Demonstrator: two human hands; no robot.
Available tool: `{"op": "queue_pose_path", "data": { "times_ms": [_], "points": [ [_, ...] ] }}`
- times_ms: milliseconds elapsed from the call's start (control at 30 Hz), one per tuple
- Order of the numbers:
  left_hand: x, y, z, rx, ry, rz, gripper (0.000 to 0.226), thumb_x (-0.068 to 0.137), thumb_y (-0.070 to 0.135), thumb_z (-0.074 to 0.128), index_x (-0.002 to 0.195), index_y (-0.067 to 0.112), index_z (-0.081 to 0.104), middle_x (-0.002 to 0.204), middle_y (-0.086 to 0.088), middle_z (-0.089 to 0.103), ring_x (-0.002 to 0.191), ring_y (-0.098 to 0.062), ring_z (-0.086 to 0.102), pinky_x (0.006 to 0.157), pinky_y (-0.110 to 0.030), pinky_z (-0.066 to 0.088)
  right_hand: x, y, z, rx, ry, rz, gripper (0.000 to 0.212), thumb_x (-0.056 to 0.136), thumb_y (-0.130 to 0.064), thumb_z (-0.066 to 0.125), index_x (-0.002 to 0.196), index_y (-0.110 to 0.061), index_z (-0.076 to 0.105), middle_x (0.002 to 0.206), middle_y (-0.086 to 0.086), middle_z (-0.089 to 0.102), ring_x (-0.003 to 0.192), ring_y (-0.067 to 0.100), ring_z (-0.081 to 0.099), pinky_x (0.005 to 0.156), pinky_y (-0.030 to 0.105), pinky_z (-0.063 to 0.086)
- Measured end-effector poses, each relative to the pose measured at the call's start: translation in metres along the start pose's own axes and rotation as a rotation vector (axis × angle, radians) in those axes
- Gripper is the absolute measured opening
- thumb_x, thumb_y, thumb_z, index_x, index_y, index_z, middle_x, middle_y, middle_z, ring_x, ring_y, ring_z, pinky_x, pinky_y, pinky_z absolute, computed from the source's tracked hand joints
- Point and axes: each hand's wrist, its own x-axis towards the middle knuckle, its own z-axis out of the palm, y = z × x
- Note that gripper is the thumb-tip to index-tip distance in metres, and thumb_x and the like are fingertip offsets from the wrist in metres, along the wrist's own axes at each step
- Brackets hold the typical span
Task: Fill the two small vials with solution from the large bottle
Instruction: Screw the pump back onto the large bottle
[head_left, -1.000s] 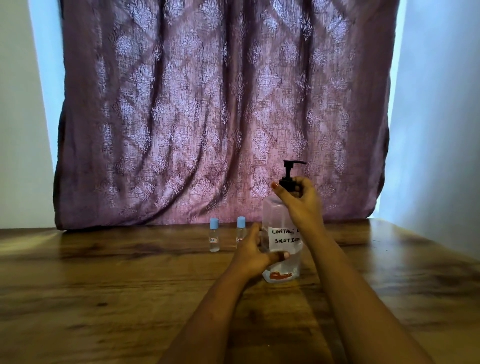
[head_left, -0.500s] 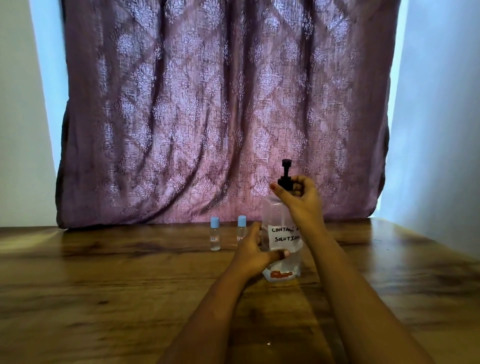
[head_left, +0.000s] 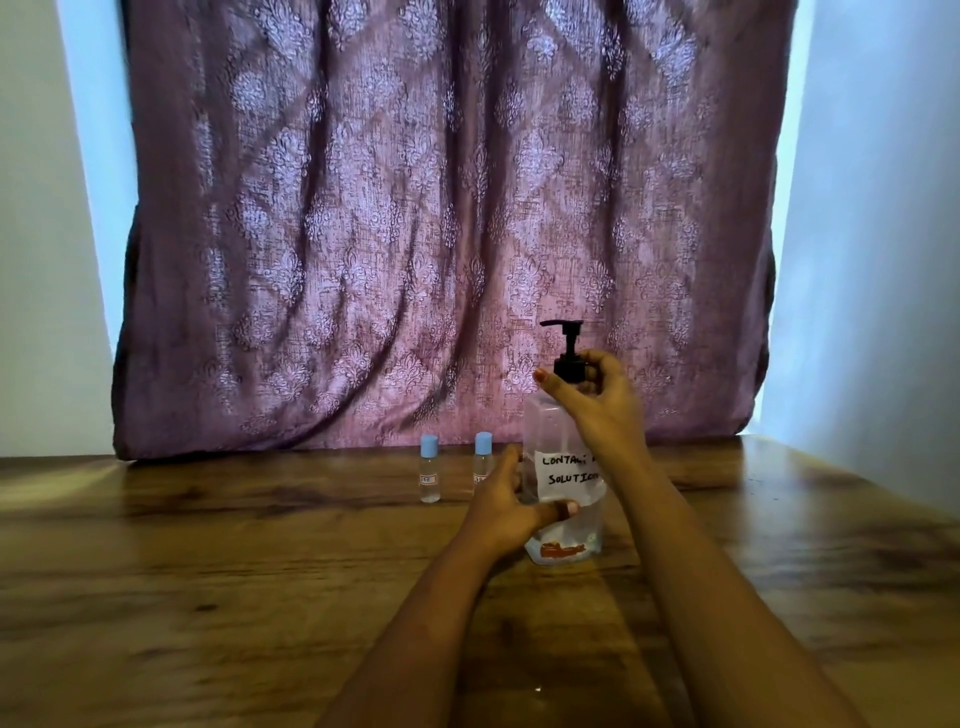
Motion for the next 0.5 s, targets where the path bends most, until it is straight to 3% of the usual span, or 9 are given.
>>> {"op": "queue_pose_path", "data": {
  "times_ms": [133, 233, 400, 500],
  "points": [
    [0.0008, -0.0008, -0.0002, 0.003, 0.0, 0.003, 0.073, 0.045, 0.046, 0.088, 0.109, 0.036, 0.055, 0.117, 0.0, 0.071, 0.11, -0.021, 0.068, 0.091, -0.049, 0.058, 0.0016, 0.0027, -0.0036, 0.092, -0.073, 0.032, 0.03, 0.086, -0.023, 0.062, 0.114, -0.013, 0.061, 0.098, -0.005, 0.066, 0.09, 0.005, 0.062, 0.069, 0.007, 0.048],
    [0.0007, -0.0003, -0.0001, 0.005, -0.002, -0.002, 0.073, 0.045, 0.048, 0.089, 0.109, 0.038, 0.055, 0.118, 0.0, 0.071, 0.11, -0.021, 0.068, 0.091, -0.049, 0.059, 0.0021, 0.0048, -0.0013, 0.097, -0.017, 0.031, 0.026, 0.081, -0.022, 0.069, 0.104, -0.014, 0.06, 0.094, -0.003, 0.066, 0.088, 0.011, 0.063, 0.071, 0.013, 0.051],
    [-0.0005, 0.001, 0.0004, 0.009, -0.015, 0.003, 0.07, 0.047, 0.047, 0.088, 0.108, 0.041, 0.054, 0.118, 0.001, 0.07, 0.111, -0.021, 0.067, 0.09, -0.049, 0.059, 0.0003, 0.0018, 0.0017, 0.023, 0.09, -0.026, 0.041, 0.071, -0.024, 0.079, 0.092, -0.012, 0.046, 0.079, -0.004, 0.053, 0.067, 0.006, 0.053, 0.057, 0.008, 0.045],
    [-0.0003, 0.0003, 0.0004, -0.007, -0.011, 0.0, 0.073, 0.045, 0.047, 0.088, 0.109, 0.038, 0.055, 0.118, 0.0, 0.07, 0.111, -0.021, 0.067, 0.091, -0.049, 0.059, -0.0008, 0.0029, 0.0004, 0.032, 0.017, -0.008, 0.042, 0.076, -0.031, 0.073, 0.107, -0.016, 0.049, 0.093, -0.005, 0.058, 0.079, 0.006, 0.059, 0.064, 0.013, 0.048]
  ]
}}
